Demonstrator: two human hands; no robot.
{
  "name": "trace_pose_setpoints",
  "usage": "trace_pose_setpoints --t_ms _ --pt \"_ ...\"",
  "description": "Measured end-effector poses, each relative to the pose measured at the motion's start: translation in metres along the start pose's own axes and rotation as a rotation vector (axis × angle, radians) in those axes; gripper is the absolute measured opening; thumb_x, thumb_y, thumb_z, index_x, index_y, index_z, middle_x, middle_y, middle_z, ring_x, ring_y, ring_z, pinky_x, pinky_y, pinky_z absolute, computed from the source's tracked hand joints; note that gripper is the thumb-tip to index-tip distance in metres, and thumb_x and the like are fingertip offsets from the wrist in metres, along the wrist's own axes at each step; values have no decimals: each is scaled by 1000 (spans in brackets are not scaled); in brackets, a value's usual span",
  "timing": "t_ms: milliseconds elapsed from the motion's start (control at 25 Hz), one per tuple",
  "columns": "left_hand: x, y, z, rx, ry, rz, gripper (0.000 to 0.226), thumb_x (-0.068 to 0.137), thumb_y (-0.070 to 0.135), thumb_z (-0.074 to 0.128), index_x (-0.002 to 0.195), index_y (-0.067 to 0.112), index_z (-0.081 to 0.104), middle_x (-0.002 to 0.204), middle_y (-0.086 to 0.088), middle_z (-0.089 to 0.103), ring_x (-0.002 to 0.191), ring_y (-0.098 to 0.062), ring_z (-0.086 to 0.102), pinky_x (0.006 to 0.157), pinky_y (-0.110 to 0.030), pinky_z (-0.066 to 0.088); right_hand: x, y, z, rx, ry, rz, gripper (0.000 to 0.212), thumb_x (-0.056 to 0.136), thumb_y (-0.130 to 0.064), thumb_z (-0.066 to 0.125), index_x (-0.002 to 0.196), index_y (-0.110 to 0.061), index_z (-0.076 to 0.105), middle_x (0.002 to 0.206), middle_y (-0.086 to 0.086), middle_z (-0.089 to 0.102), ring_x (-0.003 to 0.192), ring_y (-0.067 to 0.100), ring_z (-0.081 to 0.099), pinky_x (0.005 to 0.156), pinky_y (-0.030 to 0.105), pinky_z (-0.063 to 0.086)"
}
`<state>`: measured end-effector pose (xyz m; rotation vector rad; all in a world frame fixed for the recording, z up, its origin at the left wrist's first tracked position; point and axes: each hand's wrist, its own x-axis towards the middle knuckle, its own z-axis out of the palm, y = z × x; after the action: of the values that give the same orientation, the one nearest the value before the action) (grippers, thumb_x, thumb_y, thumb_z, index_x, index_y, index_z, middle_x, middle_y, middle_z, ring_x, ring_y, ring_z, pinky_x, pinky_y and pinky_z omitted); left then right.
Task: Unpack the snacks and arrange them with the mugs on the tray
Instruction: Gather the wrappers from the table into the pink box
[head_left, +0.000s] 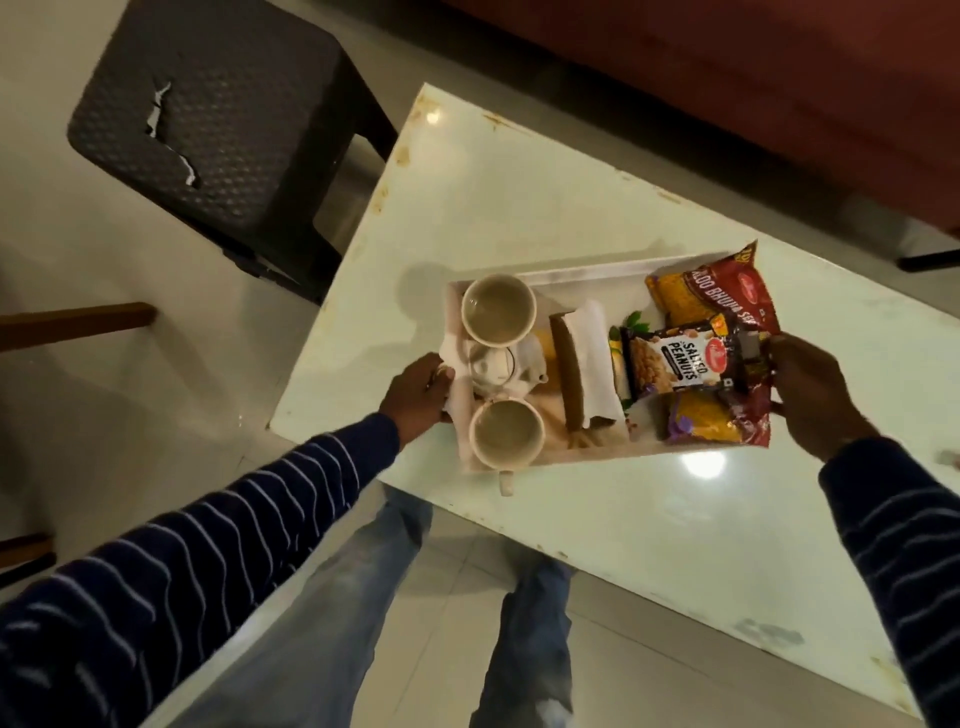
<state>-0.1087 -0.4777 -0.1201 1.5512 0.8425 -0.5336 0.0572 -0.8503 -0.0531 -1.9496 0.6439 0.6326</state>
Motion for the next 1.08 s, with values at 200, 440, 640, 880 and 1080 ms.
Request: trace_pose_setpoints --t_ms 200,440,640,880,1080 --pt "14 41 48 240 -39 121 27 101 24 46 74 24 47 81 -3 51 78 -21 57 71 -43 62 -35 59 -63 205 47 74 16 87 -36 62 88 -29 76 82 -7 74 82 21 67 70 36 52" --pt "25 65 95 419 -58 187 30 101 25 45 70 23 43 77 -3 45 73 -22 53 73 -50 61 -37 130 -103 385 67 125 21 96 -23 55 109 -18 70 90 2 69 81 22 66 66 37 55" --pt "36 66 117 493 -42 192 29 100 27 45 71 27 46 74 0 45 71 -21 51 69 -42 60 -38 153 -110 463 92 178 26 100 -23 51 119 -14 65 91 2 67 81 22 62 74 40 52" --pt "40 56 142 485 -32 145 22 100 28 43 83 18 52 81 -2 49 77 -20 51 62 -32 53 -33 163 -122 487 95 160 30 104 -25 45 123 -7 61 95 6 63 88 25 58 78 43 49" --pt "44 50 150 502 7 164 19 100 29 43 96 16 56 90 -4 52 84 -23 53 63 -33 55 -26 158 -126 459 77 151 27 106 -25 42 118 -10 60 96 7 63 100 30 56 89 52 46"
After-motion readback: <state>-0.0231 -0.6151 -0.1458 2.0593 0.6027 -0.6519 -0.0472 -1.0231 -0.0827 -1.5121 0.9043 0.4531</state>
